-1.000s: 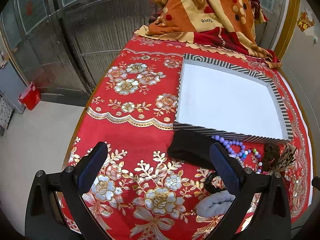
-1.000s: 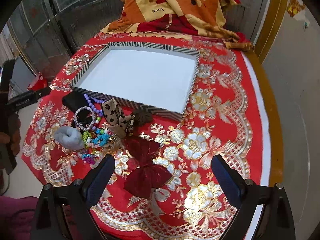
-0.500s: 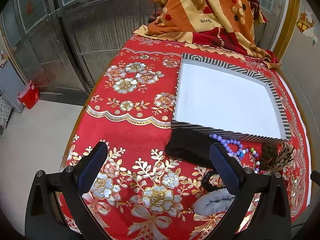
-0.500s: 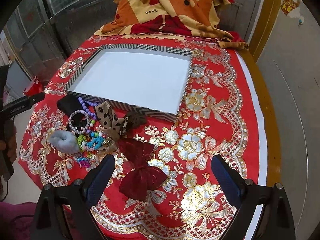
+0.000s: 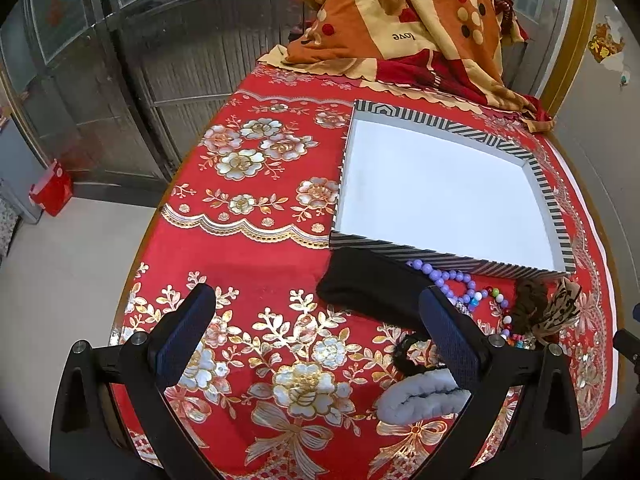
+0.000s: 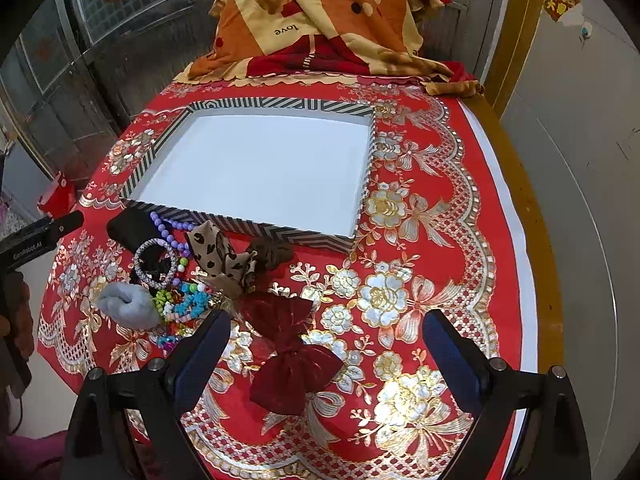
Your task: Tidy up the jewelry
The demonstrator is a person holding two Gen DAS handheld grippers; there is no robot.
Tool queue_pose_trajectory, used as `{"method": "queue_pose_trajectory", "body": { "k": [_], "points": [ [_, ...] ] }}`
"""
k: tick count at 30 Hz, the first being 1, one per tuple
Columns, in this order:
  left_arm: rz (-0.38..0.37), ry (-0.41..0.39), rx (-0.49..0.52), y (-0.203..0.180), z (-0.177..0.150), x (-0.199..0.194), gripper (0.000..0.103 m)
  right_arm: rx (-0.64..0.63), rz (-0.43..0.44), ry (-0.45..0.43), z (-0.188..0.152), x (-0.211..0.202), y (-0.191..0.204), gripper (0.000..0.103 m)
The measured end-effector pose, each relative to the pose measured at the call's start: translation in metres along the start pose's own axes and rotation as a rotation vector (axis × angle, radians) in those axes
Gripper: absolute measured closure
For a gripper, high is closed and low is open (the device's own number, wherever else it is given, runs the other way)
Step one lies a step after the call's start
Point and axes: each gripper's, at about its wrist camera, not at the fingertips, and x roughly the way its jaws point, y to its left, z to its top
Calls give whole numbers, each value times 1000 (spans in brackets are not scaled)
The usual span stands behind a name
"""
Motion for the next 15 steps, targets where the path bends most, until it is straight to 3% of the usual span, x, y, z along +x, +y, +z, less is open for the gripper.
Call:
{"method": "queue_pose_trajectory", "body": {
  "k": [15],
  "points": [
    [-14,19,-4,0,-3,3,1,13,6,-8,5,3,6,7]
  ]
}}
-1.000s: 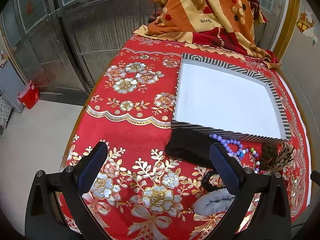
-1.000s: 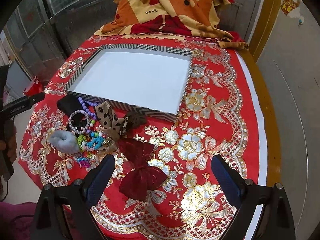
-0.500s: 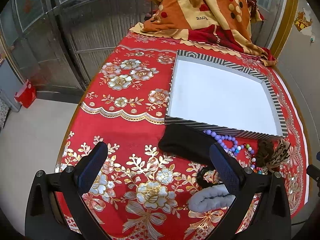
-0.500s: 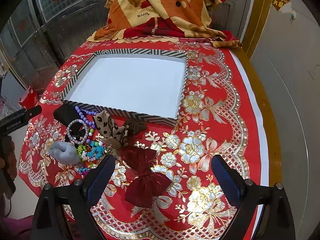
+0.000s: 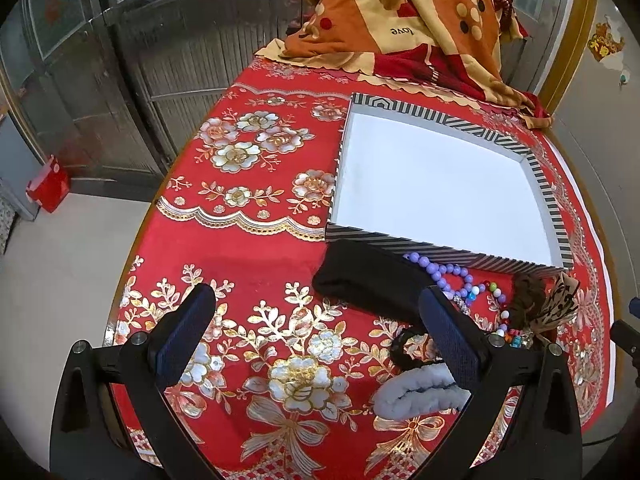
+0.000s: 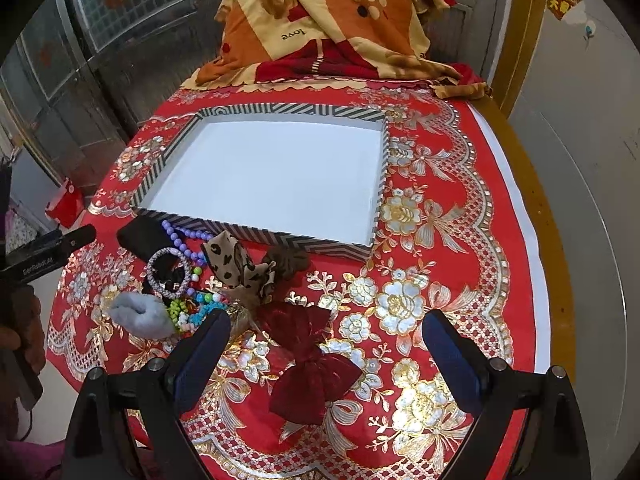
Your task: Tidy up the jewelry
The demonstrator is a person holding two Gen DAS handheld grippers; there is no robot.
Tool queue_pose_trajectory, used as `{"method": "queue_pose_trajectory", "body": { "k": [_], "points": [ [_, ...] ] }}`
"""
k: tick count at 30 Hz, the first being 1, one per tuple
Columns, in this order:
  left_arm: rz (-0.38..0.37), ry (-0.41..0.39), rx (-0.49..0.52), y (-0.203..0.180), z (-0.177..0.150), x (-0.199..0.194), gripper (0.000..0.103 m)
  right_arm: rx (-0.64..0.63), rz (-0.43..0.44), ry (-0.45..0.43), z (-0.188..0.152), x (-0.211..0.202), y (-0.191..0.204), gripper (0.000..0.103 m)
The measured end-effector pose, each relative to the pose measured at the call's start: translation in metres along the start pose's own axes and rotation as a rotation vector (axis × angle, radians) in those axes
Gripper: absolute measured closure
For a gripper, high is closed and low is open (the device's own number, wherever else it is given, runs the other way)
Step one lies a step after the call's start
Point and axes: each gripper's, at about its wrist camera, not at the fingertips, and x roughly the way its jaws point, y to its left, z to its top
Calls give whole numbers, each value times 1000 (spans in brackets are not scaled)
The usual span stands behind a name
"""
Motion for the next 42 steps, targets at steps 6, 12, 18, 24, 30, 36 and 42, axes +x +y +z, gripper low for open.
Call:
{"method": "queue_pose_trajectory", "body": {
  "k": [6,12,18,24,30,36,42],
  "points": [
    [-18,8,12,-6,-5,-3,1,34,-1,13,1,3,-3,7],
    [-27,27,23,-8,-10,-4,1,17,0,17,-1,3,2,7],
    [-47,62,13,-5,-13,0,1,3,-8,21,-3,3,4,7],
    [-52,64,17,-6,-16,-1,1,0,-8,24,-4,3,6,7],
    [-58,69,24,6,-17,-4,1,-57,-48,5,-7,-2,9,7],
    [-108,93,24,25,-19,-3,1,-65,-10,-12,-13,-8,4,7],
    [-140,112,-60,32,-10,11,1,-105,2,-11,-17,-8,8,7]
  ]
}}
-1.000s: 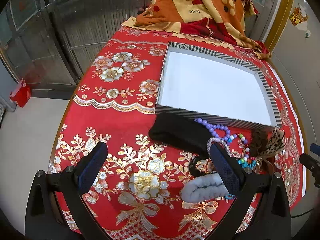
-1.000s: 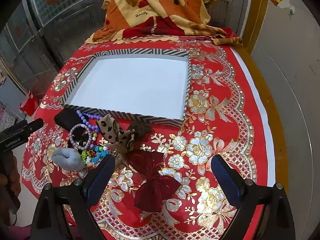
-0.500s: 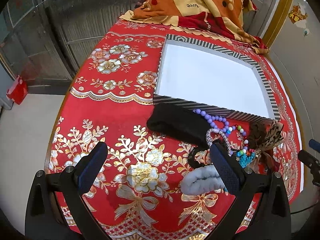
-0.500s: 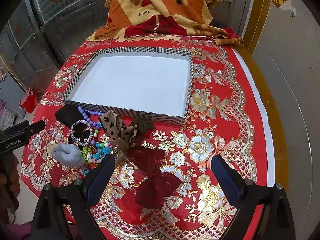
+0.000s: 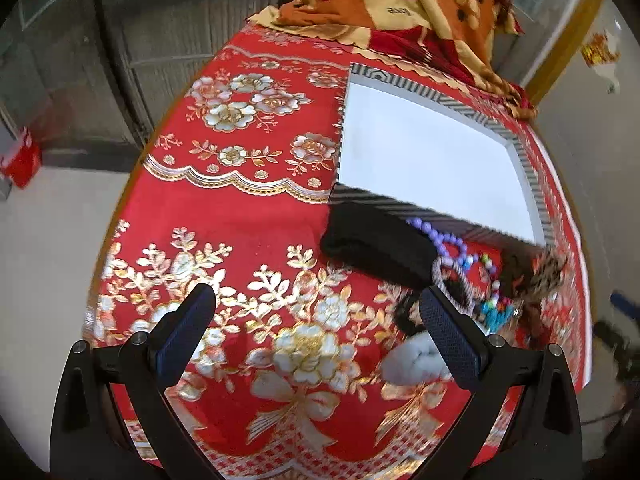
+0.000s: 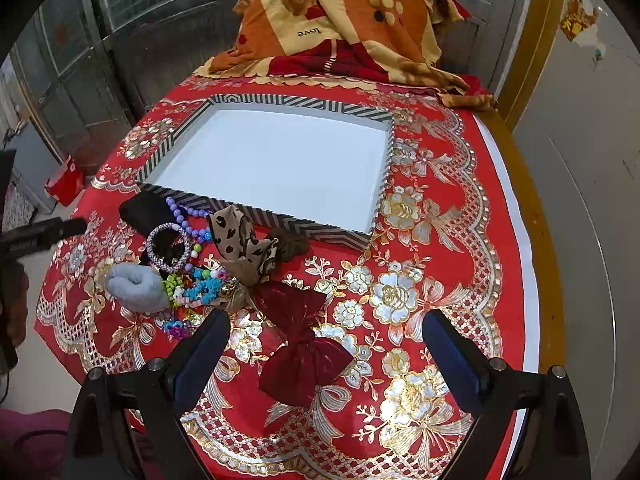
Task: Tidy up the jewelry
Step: 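Grasp the black hair tie with the left tool while the right tool grasps the leopard-print bow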
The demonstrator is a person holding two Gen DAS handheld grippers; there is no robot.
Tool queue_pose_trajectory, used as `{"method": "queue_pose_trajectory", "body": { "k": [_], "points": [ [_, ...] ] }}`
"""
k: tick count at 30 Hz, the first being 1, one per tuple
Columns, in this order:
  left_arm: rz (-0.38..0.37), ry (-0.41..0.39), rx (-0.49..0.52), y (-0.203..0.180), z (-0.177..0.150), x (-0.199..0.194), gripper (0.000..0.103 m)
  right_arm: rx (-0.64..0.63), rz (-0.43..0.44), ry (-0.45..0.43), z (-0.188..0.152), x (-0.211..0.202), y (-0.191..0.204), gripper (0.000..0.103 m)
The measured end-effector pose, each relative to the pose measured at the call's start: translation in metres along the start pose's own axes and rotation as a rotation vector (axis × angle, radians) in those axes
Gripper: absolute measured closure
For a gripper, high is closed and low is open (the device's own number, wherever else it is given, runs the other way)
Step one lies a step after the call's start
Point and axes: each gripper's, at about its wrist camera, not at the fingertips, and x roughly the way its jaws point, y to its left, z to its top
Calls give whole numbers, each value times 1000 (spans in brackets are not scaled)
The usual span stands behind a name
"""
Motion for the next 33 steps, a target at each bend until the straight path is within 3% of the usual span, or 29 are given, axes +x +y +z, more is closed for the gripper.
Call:
{"method": "queue_pose_trajectory", "body": {
  "k": [6,14,18,22,23,24,27,31,33],
  "points": [
    [-9,12,-36,-2,13,14,1,-6,45,-24,1,1,8,13],
    [-45,61,-69,-4,30,45,1,-43,140,-57,27,30,33,20],
    [-65,76,-65,-5,34,58,1,-32,186,-8,36,60,36,37],
    [-70,100,-77,-5,36,71,1,-17,211,12,39,77,37,44],
    [-77,113,-80,-5,36,75,2,-14,217,17,38,79,37,51],
    [-88,128,-86,-4,35,79,9,-10,229,26,39,83,38,62],
    [-93,123,-78,-6,34,82,23,-7,248,39,38,88,40,75],
    [-142,124,-66,-12,35,84,73,-3,284,15,37,84,42,89],
    [-159,123,-67,-13,35,82,83,13,305,11,37,81,40,96]
  ]
}}
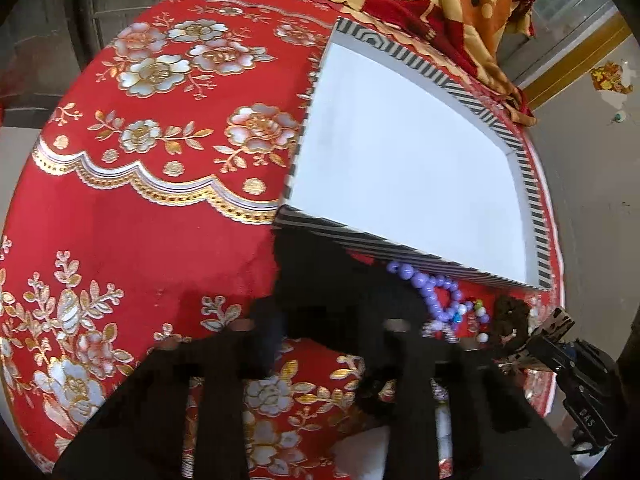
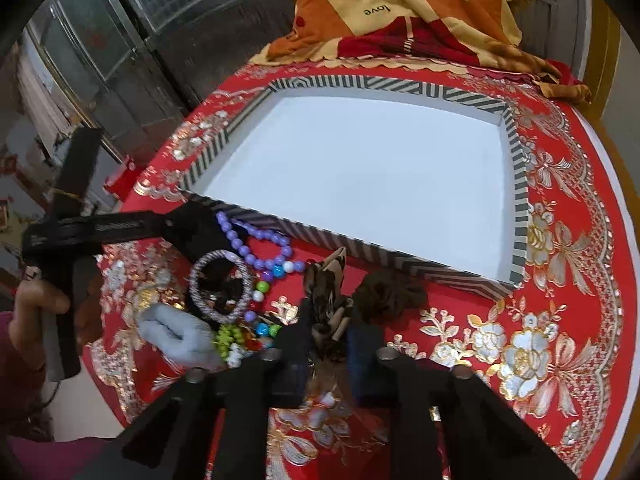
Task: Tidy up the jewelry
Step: 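Grasp the black hair tie with the left tool while the right tool grasps the leopard-print bow, then carry both items into the white tray and open both tools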
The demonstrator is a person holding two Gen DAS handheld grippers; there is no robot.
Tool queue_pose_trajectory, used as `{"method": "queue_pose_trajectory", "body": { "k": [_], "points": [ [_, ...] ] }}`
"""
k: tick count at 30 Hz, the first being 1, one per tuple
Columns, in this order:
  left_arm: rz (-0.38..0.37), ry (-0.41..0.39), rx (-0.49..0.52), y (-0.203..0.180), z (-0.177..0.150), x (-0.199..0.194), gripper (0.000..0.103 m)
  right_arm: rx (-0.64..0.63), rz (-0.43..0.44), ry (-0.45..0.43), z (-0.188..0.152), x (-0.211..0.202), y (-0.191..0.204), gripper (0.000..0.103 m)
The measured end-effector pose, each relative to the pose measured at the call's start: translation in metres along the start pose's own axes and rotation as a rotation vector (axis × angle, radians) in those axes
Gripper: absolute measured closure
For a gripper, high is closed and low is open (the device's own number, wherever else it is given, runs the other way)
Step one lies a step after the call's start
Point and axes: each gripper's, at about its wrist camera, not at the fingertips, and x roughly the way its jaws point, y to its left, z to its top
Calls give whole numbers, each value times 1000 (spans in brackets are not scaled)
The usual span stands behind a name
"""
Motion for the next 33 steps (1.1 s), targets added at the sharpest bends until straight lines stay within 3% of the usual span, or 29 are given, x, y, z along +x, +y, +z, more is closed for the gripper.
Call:
{"method": "queue_pose_trajectory", "body": {
  "k": [4,10,19,26,33],
  "points": [
    [-18,-2,28,-6,0,-14,88,10,41,-4,0,-7,1,97],
    [-11,-66,167,-31,2,-65,88,65,150,-56,8,-39,0,97],
    [-57,-157,223,-50,30,-115,88,82,237,-140,30,-82,4,98],
    [-59,-173,236,-62,55,-102,88,64,226,-205,67,-88,8,97],
    [3,-92,222,-60,83,-48,88,32,218,-180,110,-51,19,97]
  ]
}}
